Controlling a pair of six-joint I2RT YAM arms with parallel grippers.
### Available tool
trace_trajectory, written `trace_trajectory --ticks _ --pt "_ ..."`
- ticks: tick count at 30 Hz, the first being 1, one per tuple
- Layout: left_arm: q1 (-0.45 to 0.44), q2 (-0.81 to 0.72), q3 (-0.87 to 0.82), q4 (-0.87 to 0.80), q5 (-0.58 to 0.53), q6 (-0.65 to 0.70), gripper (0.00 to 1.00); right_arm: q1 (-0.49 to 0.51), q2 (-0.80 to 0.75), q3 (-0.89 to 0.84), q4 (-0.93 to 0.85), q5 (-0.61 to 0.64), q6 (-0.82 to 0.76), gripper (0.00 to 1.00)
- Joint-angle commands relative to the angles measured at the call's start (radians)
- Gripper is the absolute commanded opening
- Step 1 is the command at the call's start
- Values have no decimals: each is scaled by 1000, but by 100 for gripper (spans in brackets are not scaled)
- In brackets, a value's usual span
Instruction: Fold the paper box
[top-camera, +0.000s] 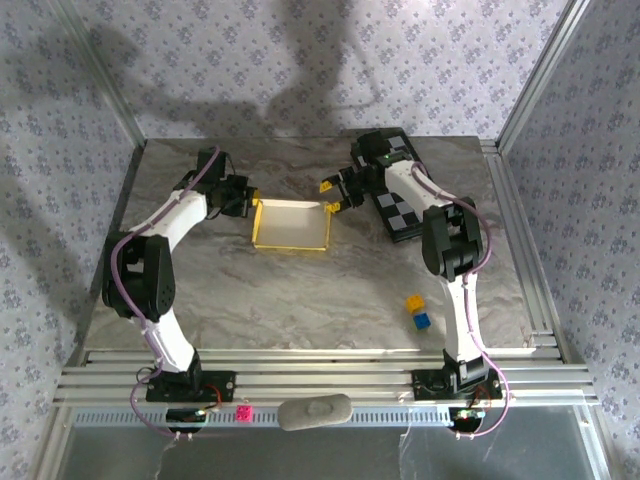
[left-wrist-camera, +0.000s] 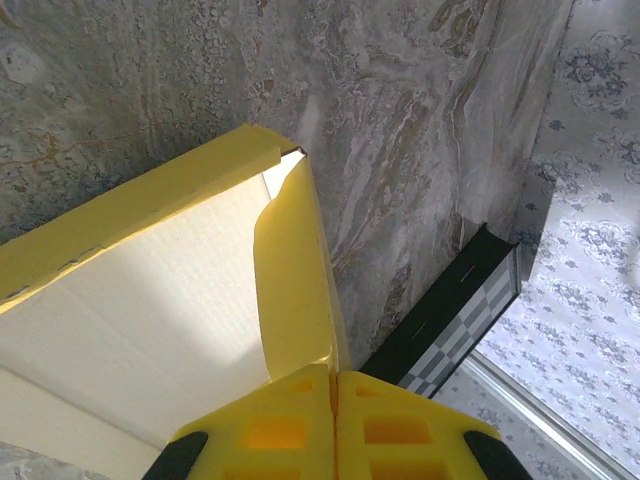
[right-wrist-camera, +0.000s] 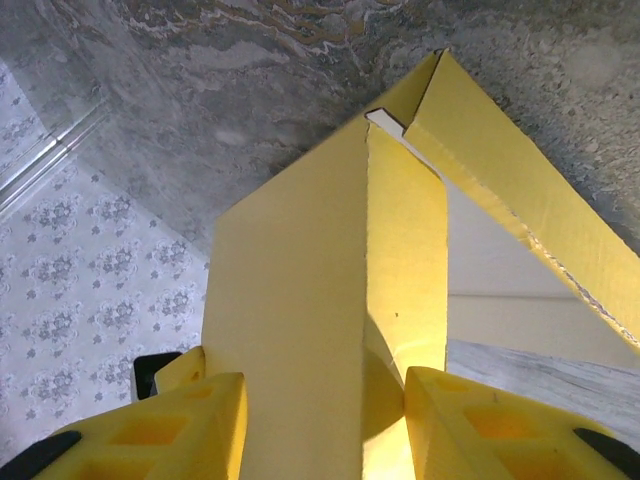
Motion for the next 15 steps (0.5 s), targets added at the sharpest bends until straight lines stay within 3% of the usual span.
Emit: trace_trajectory --ticks 1,15 --pt "-9 1 36 -100 50 -42 0 33 15 8 66 -18 61 43" --pt "-9 -7 12 -87 55 -38 0 47 15 -23 90 -1 107 28"
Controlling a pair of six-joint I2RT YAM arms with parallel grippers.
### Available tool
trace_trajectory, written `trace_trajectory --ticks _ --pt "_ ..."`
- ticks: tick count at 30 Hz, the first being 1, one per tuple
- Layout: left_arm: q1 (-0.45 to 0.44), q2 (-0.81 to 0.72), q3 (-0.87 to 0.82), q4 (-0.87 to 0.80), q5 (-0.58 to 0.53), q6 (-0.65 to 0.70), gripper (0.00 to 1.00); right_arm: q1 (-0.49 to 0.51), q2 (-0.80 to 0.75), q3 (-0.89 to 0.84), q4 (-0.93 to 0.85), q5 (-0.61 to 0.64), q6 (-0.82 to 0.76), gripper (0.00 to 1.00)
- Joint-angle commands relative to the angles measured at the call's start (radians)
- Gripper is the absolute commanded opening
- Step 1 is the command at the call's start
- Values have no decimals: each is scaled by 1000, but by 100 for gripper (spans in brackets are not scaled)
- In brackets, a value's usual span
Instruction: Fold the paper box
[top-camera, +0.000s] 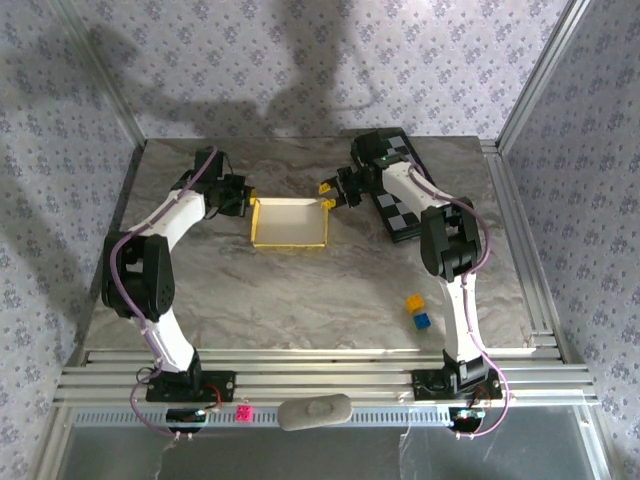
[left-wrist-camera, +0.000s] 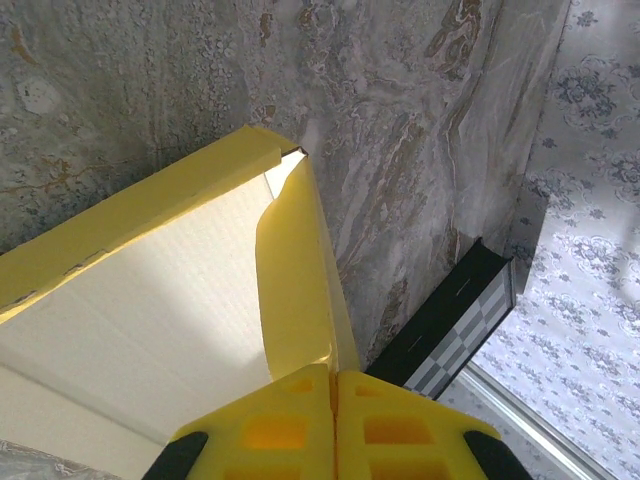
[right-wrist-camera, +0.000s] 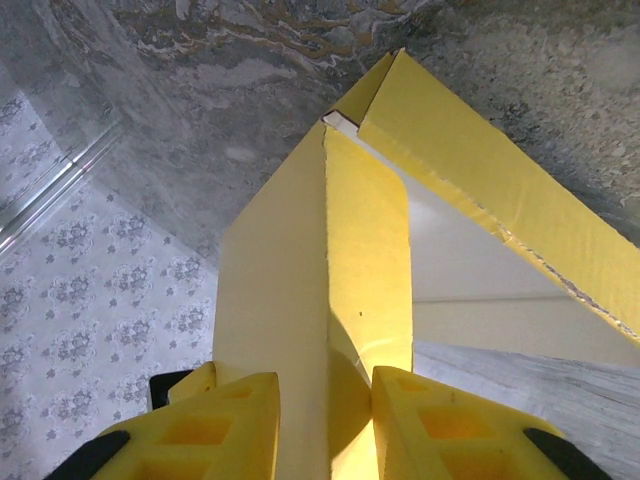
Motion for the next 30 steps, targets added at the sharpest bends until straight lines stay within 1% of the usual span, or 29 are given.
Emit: trace_trajectory --ticks 1,4,7,10,11,12,15,17,19,22,25,30 --pt "-21 -8 11 -87 67 -36 0 32 13 -9 40 -29 27 27" --pt "-20 -10 9 -88 69 -26 0 32 13 -14 34 -20 19 17" --pt "-22 -18 -3 -82 72 -9 0 31 11 -13 5 -4 -22 12" --pt "-20 -28 -19 -79 79 19 0 30 4 -10 -37 25 -90 10" --pt "-21 -32 -24 -83 81 28 2 31 0 -13 -37 35 -111 10" --pt "-20 -34 -30 -83 85 44 6 31 -4 -18 -63 43 -132 9" --pt "-20 -52 -60 -84 96 76 14 37 -16 -27 -90 71 -202 9" --pt "-20 -64 -85 -88 106 91 23 40 -24 -36 -107 90 -239 9" --pt "-20 -76 -107 -103 114 116 30 43 -36 -48 -117 111 -275 10" --pt "-19 -92 -121 -146 105 177 33 47 -51 -54 -125 143 -320 10" --pt "-18 -108 -134 -190 91 227 33 52 -62 -58 -137 163 -357 11" --pt "-19 -118 -168 -216 87 279 32 67 -71 -47 -170 198 -414 11"
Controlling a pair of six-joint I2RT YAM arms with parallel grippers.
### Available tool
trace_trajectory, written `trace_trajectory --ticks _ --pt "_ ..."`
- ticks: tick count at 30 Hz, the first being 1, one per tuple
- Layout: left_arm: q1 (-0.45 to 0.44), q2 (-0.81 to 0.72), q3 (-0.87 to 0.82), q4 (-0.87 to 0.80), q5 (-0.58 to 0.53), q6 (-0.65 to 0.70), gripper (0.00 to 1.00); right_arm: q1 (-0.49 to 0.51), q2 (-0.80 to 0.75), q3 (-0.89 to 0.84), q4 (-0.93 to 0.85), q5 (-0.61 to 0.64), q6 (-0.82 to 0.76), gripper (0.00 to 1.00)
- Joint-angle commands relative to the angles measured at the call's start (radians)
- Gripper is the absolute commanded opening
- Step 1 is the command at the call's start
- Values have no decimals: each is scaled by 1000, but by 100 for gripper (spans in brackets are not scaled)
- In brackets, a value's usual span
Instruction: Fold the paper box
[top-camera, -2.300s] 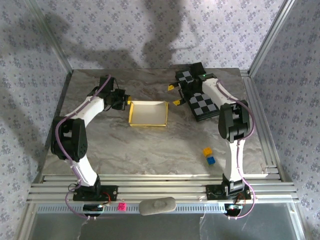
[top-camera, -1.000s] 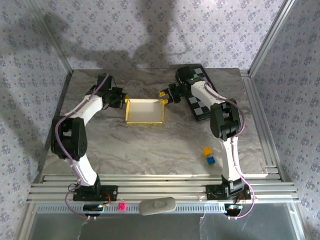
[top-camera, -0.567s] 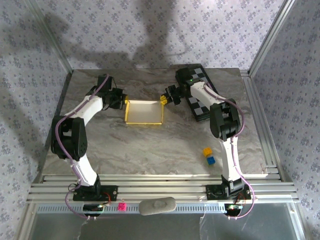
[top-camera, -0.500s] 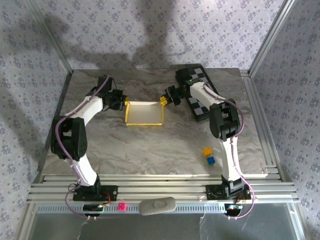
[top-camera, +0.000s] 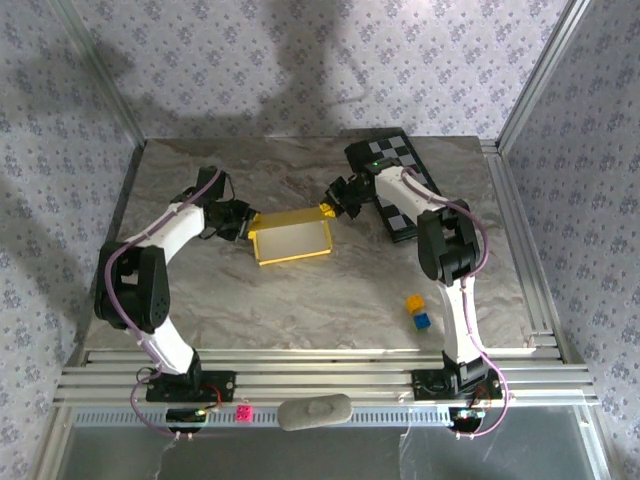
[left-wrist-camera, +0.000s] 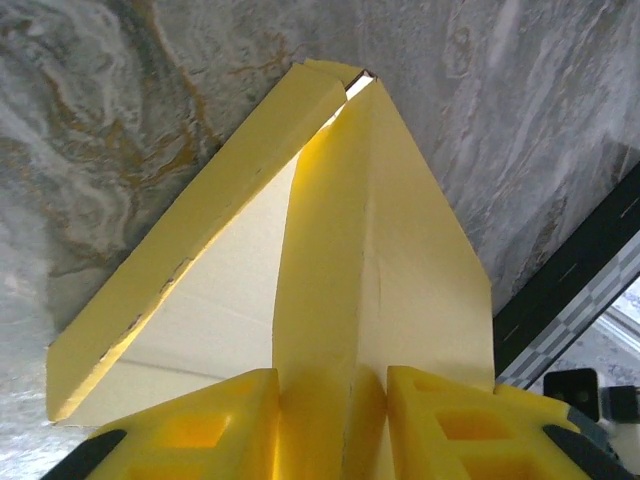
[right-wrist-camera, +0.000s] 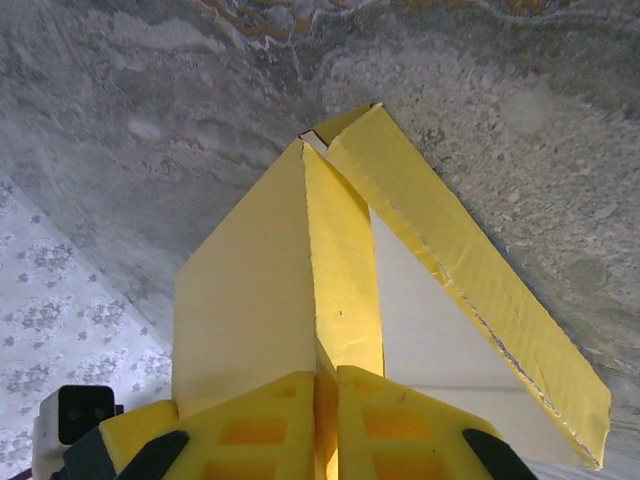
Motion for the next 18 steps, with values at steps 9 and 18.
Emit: trace_trajectory --ticks 9,18 --pt "-7 -19 -24 -136 -31 183 31 31 -42 14 -153 127 -191 12" --pt "-12 -9 42 -292 -99 342 45 48 -43 41 -206 188 -262 14"
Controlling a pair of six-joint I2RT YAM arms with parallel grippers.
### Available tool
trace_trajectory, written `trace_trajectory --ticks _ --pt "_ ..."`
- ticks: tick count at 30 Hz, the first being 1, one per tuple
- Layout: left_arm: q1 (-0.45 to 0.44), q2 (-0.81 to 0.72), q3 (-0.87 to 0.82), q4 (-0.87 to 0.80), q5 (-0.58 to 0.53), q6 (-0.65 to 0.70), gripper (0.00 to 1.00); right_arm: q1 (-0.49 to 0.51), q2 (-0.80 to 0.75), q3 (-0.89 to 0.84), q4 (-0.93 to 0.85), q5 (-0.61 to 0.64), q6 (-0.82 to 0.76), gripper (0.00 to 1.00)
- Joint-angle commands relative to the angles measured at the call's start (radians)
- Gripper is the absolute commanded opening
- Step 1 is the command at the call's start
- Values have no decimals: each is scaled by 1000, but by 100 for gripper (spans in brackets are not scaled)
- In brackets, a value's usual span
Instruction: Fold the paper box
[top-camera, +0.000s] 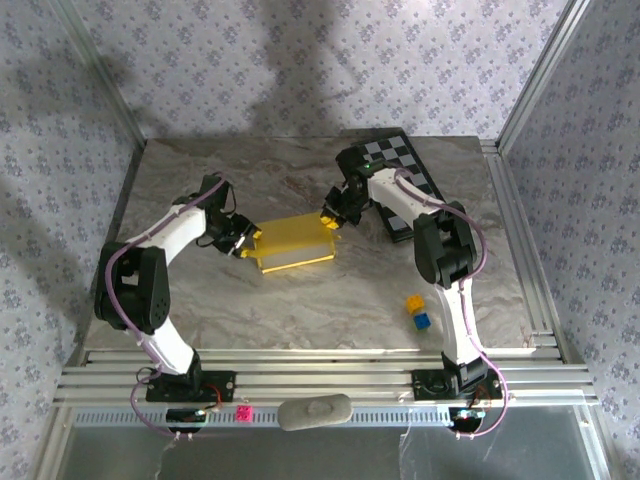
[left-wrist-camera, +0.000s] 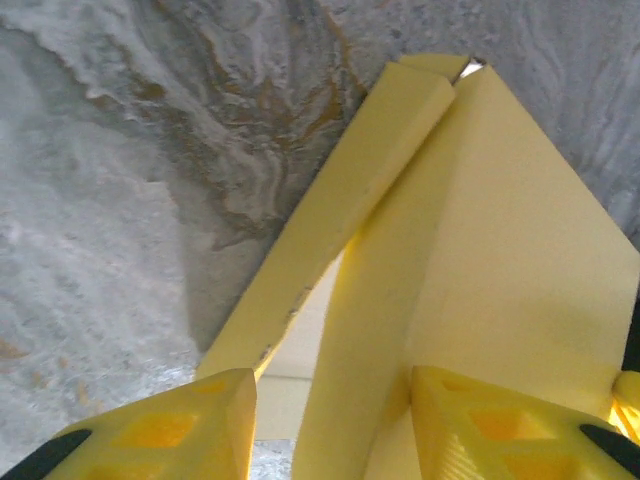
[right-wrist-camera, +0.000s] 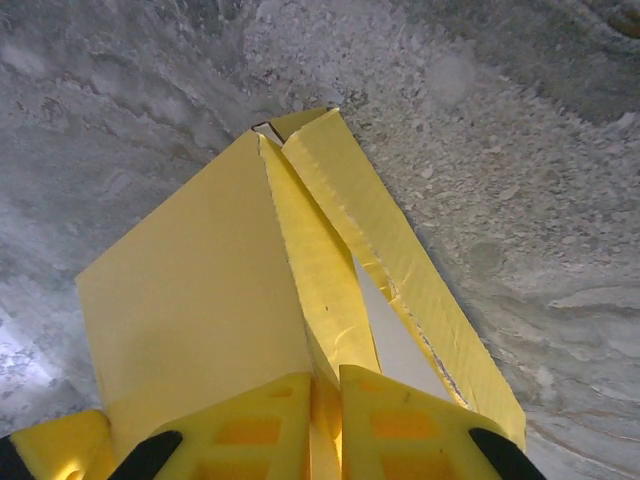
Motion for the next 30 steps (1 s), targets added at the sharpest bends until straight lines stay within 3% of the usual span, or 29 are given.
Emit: trace_trajectory --ticks 1,18,24,30 --pt "-5 -10 53 -120 -61 99 45 6 -34 36 -74 59 -51 15" --pt "-31 -25 -7 -65 -93 119 38 34 -29 61 -151 131 -143 17" --pt "-26 -137 11 -108 -195 95 51 37 -25 59 -164 148 -177 17" --pt "-39 -90 -5 22 -55 104 51 40 -11 75 -185 160 -204 17"
